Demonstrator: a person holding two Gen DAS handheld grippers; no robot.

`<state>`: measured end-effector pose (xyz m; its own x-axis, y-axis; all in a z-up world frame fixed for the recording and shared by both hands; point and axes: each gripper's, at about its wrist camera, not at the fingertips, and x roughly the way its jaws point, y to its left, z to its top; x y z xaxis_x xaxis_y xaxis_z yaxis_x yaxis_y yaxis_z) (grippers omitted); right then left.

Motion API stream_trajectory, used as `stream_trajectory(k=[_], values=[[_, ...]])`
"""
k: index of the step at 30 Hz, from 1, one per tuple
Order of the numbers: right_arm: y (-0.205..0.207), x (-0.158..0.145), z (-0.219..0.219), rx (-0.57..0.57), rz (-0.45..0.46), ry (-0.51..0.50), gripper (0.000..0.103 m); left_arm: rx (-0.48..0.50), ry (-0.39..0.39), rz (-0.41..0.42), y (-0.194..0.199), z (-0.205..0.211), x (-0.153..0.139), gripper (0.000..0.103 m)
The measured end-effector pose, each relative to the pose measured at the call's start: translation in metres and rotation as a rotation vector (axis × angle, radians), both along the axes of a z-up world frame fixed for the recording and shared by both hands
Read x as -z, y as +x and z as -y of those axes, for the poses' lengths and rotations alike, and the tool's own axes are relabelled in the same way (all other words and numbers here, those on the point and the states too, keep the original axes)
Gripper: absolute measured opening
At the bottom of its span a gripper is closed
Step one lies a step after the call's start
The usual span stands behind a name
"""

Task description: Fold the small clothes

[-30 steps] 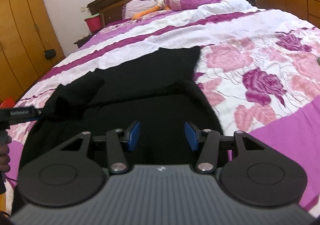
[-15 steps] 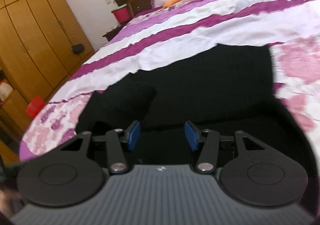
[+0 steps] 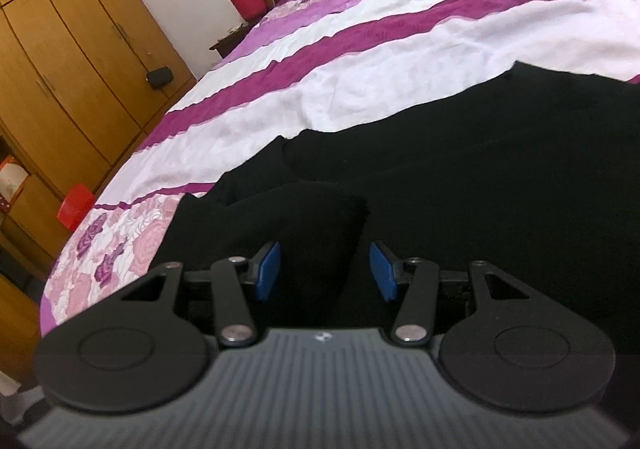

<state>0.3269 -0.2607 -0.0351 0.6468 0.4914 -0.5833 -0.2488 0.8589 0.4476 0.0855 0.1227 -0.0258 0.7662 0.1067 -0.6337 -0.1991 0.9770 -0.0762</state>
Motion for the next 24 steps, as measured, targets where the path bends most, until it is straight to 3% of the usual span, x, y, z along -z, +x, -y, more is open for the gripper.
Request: stream_trajectory(k=[4, 5, 6, 7, 10, 12, 17, 21, 24], values=[[0.005, 0.001, -0.008, -0.046, 0.025, -0.008, 0.053, 0.001, 0.020, 0.002, 0.002, 0.002, 0.003, 0.058], [0.005, 0.000, -0.009, -0.064, 0.026, 0.001, 0.048, 0.002, 0.027, 0.002, 0.003, 0.003, 0.003, 0.058], [0.006, -0.001, -0.010, -0.080, 0.030, 0.007, 0.026, 0.003, 0.035, 0.004, 0.003, 0.004, 0.004, 0.058], [0.006, -0.002, -0.011, -0.091, 0.044, 0.005, 0.018, 0.003, 0.040, 0.005, 0.004, 0.005, 0.005, 0.058], [0.002, -0.012, -0.013, -0.137, 0.100, -0.014, 0.015, -0.003, 0.038, 0.007, 0.005, 0.005, 0.006, 0.058], [-0.006, -0.024, -0.011, -0.145, 0.188, -0.043, 0.015, -0.006, 0.030, 0.008, 0.005, 0.004, 0.006, 0.058], [-0.015, -0.046, -0.002, -0.075, 0.355, -0.163, 0.015, -0.004, 0.032, 0.008, 0.006, 0.003, 0.008, 0.058], [0.000, -0.029, 0.001, -0.088, 0.306, -0.227, 0.016, -0.003, 0.044, 0.006, 0.008, 0.004, 0.010, 0.058], [0.009, -0.006, -0.003, -0.071, 0.247, -0.298, 0.024, -0.002, 0.044, 0.005, 0.008, 0.004, 0.010, 0.058]])
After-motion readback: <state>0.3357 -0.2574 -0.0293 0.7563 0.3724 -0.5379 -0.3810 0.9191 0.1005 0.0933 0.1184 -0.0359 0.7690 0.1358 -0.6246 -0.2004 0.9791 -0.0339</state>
